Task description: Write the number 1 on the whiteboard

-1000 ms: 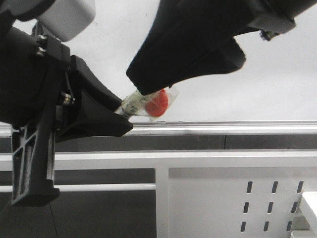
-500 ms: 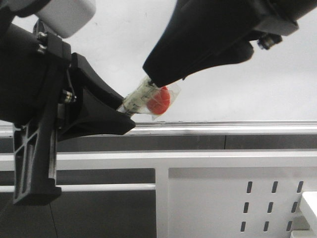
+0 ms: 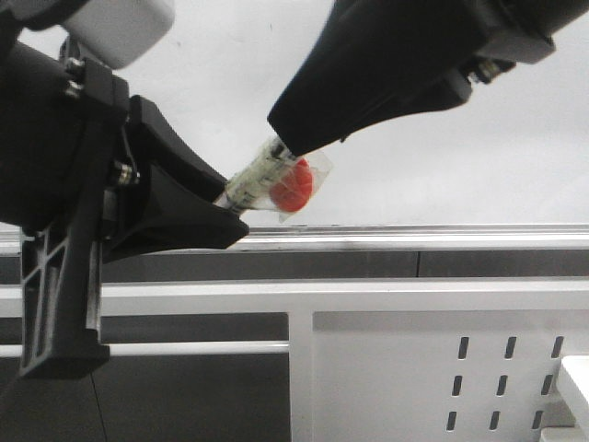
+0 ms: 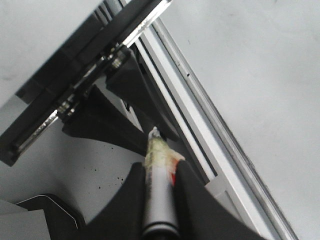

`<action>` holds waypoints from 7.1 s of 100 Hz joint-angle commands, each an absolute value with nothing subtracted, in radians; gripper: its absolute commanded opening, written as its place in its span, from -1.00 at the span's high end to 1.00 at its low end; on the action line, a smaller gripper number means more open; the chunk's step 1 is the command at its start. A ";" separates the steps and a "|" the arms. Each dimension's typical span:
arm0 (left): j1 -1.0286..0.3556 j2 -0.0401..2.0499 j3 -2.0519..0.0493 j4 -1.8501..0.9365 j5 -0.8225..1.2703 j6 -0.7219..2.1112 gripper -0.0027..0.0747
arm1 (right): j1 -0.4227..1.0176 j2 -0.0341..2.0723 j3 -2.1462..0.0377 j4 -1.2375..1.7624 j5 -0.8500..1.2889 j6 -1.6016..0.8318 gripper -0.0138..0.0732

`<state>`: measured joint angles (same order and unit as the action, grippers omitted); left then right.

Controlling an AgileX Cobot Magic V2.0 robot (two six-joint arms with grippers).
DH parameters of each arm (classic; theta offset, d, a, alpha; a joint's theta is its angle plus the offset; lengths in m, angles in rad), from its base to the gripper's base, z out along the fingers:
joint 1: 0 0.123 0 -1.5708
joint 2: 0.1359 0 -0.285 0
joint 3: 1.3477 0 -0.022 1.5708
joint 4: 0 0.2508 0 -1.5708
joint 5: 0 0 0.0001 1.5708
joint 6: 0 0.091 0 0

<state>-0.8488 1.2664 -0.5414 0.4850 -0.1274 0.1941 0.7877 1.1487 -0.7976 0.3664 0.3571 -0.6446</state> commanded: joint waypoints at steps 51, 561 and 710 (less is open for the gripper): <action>-0.856 0.921 -0.540 0.085 -0.031 0.174 0.02 | 0.785 1.067 -0.826 0.375 0.261 -0.644 0.84; -0.876 1.060 -0.354 0.195 -0.507 0.180 0.17 | 0.845 1.218 -1.147 0.308 0.676 -0.609 0.84; -0.877 1.136 -0.259 -0.499 -0.847 0.175 0.98 | 0.776 0.873 -1.047 0.094 0.790 -0.361 0.84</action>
